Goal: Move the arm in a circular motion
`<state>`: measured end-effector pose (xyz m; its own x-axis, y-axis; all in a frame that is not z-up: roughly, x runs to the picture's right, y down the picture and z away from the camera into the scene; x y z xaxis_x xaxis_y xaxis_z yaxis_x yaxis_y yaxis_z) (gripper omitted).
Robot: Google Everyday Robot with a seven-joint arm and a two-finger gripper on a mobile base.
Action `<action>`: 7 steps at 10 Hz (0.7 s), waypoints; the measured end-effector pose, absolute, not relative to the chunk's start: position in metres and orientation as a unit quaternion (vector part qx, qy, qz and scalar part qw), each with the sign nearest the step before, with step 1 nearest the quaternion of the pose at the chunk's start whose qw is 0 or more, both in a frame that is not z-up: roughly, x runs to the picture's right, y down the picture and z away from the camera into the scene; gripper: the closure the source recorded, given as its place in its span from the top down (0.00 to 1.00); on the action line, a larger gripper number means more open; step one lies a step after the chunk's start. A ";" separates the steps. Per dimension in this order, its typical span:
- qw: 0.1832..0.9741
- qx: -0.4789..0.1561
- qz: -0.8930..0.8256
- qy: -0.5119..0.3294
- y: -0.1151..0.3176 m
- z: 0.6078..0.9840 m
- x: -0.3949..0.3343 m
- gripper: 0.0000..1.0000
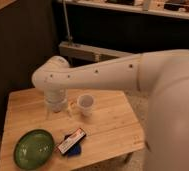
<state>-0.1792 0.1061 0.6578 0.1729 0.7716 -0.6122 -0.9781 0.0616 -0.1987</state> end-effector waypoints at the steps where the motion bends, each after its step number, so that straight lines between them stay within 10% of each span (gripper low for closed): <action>1: 0.720 -0.296 0.604 0.173 0.096 0.668 -0.200 0.65; 7: 0.711 -0.292 0.619 0.161 0.009 0.743 -0.185 0.65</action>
